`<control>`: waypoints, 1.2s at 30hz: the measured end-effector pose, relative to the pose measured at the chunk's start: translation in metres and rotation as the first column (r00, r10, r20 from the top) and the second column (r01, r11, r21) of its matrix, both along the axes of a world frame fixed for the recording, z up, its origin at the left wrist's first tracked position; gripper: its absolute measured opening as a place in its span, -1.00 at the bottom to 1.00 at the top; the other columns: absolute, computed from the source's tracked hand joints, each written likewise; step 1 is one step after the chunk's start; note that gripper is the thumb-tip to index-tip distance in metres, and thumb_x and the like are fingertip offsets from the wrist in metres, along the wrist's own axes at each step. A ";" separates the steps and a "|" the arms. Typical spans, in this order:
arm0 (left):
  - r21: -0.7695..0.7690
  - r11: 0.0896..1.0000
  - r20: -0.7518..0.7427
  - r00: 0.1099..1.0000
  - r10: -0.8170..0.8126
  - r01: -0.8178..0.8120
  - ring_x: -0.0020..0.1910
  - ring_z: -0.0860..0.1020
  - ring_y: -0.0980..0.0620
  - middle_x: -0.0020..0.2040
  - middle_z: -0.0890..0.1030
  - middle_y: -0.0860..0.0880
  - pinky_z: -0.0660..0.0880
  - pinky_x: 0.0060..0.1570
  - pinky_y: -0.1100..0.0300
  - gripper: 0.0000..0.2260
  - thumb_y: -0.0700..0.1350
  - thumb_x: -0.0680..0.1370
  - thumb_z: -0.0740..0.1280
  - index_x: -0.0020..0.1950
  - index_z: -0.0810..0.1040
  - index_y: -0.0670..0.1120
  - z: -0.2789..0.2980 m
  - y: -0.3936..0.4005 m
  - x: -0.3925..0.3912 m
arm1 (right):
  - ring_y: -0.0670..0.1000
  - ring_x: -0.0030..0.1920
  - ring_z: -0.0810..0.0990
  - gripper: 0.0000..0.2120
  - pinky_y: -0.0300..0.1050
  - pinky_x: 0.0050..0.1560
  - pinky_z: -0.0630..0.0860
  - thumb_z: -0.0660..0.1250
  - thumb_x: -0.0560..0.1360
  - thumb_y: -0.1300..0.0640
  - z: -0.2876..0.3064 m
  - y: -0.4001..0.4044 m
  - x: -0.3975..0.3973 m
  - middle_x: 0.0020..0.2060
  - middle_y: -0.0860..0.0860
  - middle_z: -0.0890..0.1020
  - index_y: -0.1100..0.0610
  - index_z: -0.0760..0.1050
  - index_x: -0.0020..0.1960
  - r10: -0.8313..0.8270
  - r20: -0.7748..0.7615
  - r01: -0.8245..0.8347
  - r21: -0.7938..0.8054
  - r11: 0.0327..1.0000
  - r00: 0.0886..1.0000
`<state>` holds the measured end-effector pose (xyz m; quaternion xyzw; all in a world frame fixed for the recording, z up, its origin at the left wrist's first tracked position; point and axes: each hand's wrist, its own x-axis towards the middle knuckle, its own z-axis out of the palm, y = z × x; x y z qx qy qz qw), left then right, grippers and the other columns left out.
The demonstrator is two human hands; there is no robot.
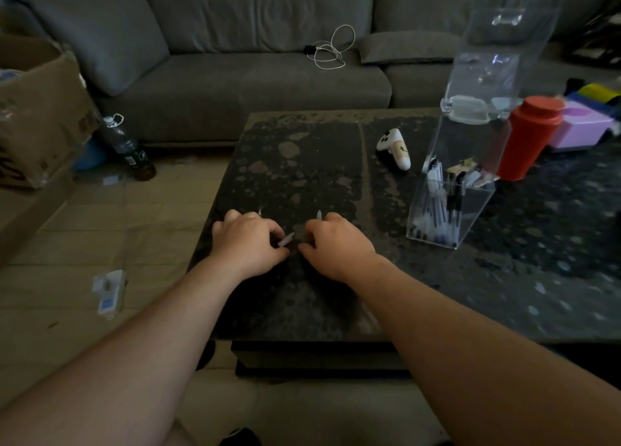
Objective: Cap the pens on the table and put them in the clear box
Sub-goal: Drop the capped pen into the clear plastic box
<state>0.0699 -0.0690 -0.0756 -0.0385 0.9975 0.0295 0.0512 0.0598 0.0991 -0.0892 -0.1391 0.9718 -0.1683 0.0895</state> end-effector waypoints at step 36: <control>0.495 0.859 -0.182 0.982 -0.050 0.135 -0.07 0.52 0.24 -0.06 0.61 0.19 0.41 -0.11 0.20 -0.84 -0.06 0.69 0.29 0.06 0.59 0.20 0.001 0.042 0.004 | -0.05 -0.16 0.46 -0.80 -0.09 -0.27 0.37 0.22 0.64 -0.19 0.022 0.066 0.007 -0.22 -0.16 0.36 -0.20 0.61 0.07 0.122 -0.402 -0.116 0.041 0.992 0.908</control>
